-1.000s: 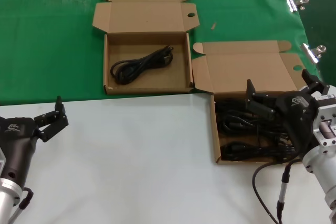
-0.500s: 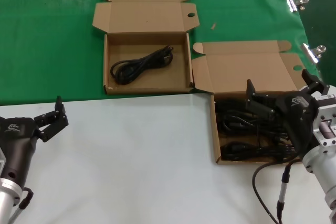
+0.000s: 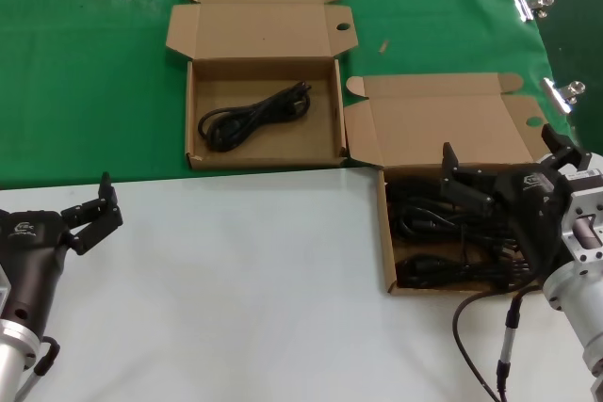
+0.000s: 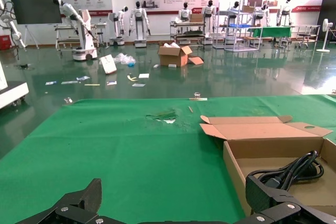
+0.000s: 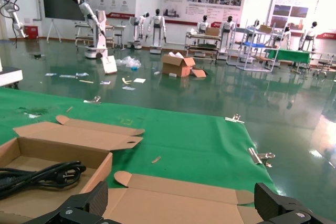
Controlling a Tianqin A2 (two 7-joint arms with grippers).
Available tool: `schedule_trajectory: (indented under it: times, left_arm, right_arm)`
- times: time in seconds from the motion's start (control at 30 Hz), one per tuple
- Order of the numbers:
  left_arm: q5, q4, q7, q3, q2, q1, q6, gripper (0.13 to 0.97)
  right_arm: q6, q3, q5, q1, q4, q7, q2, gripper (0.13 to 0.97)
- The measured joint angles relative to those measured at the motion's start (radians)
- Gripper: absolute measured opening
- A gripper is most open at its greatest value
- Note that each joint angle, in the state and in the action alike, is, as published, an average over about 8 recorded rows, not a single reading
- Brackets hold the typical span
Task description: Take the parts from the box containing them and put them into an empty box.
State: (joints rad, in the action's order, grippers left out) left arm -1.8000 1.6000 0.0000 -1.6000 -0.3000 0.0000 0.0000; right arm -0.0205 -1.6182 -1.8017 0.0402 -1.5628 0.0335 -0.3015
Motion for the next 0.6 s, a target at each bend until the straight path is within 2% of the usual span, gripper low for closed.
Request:
schedule_trajectory:
  times: [0.6]
  left_arm:
    - [0.0,0.0,0.0,0.0,0.0,0.0,0.0,0.966]
  right_arm:
    - [0.0,0.0,0.0,0.0,0.0,0.0,0.0,0.966]
